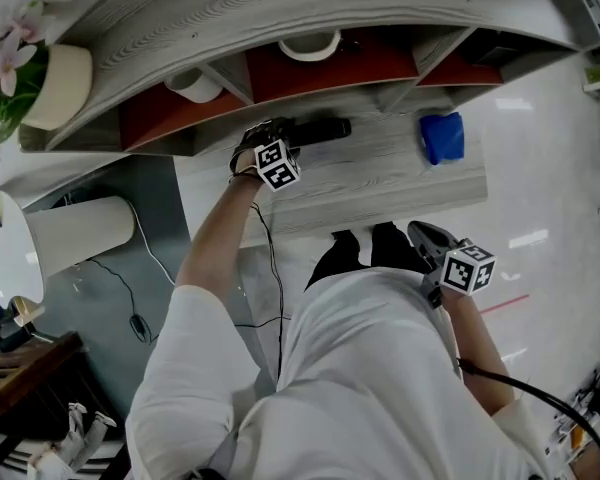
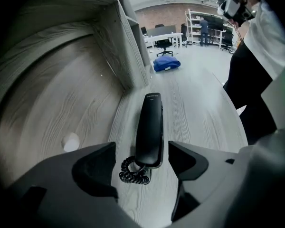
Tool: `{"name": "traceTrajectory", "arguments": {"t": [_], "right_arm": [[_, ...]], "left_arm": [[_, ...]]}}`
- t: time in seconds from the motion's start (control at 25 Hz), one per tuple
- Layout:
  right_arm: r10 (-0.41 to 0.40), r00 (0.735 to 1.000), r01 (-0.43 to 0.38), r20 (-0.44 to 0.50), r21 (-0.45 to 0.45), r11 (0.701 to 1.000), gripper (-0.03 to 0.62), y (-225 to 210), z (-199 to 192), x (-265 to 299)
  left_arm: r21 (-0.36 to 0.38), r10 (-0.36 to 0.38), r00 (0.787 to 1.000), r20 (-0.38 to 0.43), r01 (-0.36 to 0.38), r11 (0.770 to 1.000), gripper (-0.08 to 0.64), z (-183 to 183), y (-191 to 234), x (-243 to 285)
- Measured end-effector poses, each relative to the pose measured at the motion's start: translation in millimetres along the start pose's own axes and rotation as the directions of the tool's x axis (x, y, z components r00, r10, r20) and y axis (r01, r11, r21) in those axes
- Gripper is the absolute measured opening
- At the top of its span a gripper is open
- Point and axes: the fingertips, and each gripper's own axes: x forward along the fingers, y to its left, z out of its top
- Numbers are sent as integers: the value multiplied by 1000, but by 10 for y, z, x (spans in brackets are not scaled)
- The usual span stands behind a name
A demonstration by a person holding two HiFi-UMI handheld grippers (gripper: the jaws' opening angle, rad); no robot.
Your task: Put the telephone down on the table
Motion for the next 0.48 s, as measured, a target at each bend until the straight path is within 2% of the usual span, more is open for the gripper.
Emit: {"name": "traceTrajectory", "arguments": {"t": [0.16,0.48], "right_arm": [[9,1000,-9,19,-19,1000,18,-32,27,-106],[66,997,-64,30,-85,994,18,-30,167,-233]], "left_arm": [[-57,57,996,70,-53,997,343,156,-77,-349],[-111,145,977,157,-129,985,198,536,-465,-935]]}}
